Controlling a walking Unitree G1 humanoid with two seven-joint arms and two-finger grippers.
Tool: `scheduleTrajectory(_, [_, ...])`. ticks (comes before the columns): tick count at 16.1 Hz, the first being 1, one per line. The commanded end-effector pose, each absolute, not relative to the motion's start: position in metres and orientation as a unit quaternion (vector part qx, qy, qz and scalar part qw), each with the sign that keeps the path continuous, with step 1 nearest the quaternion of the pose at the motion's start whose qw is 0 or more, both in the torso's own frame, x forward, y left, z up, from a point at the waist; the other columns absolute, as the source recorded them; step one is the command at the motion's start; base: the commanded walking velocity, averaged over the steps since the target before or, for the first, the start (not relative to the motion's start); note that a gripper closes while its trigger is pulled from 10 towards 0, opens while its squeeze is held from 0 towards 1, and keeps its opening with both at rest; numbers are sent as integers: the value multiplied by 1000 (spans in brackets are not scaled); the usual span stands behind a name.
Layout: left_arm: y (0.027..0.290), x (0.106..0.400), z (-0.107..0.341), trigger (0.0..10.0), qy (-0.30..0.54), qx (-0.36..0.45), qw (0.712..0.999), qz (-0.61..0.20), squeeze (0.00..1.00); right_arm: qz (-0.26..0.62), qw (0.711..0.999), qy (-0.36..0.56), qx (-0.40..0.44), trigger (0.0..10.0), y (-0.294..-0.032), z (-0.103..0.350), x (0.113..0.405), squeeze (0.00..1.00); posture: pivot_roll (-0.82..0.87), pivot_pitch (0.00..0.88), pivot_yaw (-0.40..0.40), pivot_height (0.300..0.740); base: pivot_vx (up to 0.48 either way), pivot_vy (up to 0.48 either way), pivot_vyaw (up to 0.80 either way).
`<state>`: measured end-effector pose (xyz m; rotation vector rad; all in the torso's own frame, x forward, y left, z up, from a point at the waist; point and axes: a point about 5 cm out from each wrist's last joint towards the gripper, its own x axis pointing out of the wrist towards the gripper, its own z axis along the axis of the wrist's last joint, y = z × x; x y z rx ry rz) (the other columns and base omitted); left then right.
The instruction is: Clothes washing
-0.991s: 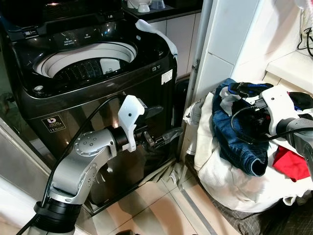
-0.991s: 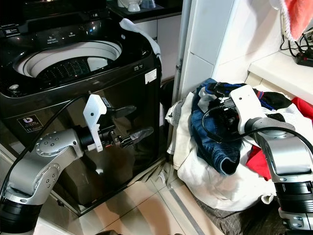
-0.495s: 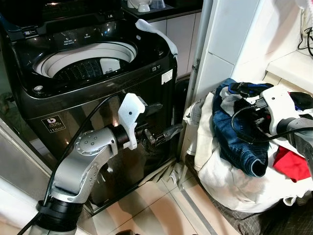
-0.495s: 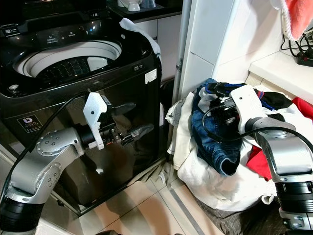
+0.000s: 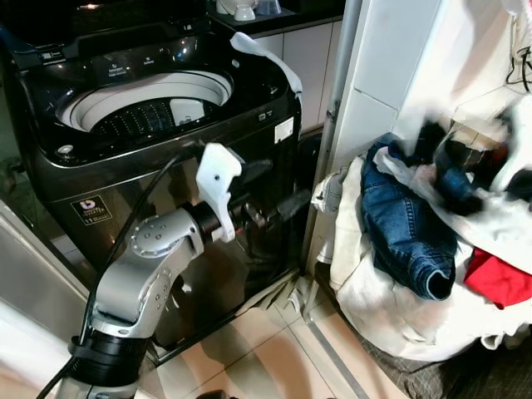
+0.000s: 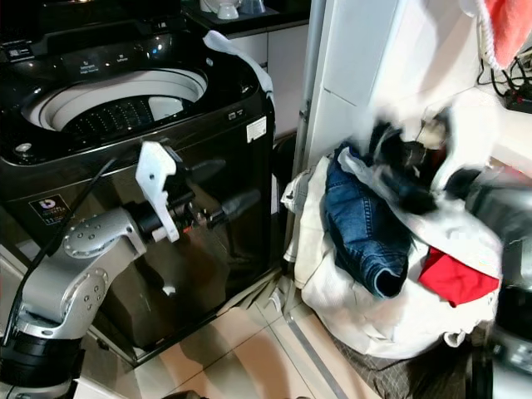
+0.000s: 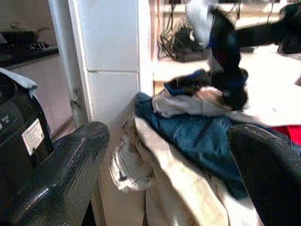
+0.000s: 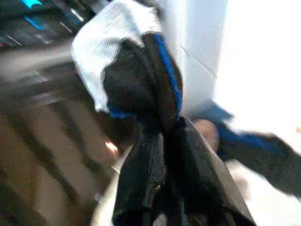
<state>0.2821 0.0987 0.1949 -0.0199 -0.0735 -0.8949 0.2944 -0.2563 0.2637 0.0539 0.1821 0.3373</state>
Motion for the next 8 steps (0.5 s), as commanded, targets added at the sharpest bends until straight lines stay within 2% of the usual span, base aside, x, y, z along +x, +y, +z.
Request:
scheduleTrajectory(1, [95, 283, 208, 10000, -58, -16, 898, -435, 0, 209, 974, 61, 65, 0, -246, 278, 292, 0, -30, 0, 12, 740, 0, 0, 0])
scheduleTrajectory(3, [81, 288, 228, 10000, -95, -58, 891, -439, 0, 276, 948, -24, 157, 0, -218, 312, 296, 0, -27, 0, 6, 740, 0, 0, 0])
scheduleTrajectory(4, [79, 289, 232, 10000, -96, -84, 889, -439, 494, 283, 942, -35, 176, 0, -212, 314, 299, 0, -27, 0, 6, 740, 0, 0, 0])
scheduleTrajectory(5, [71, 293, 245, 10000, -117, -125, 881, -442, 1000, 308, 925, -45, 217, 0, -194, 314, 303, 0, -23, 0, 2, 740, 0, 0, 0])
scheduleTrajectory(8, [53, 295, 252, 10000, -126, -140, 861, -473, 1000, 335, 893, -24, 300, 0, -157, 299, 315, 0, -12, 0, -9, 740, 0, 0, 0])
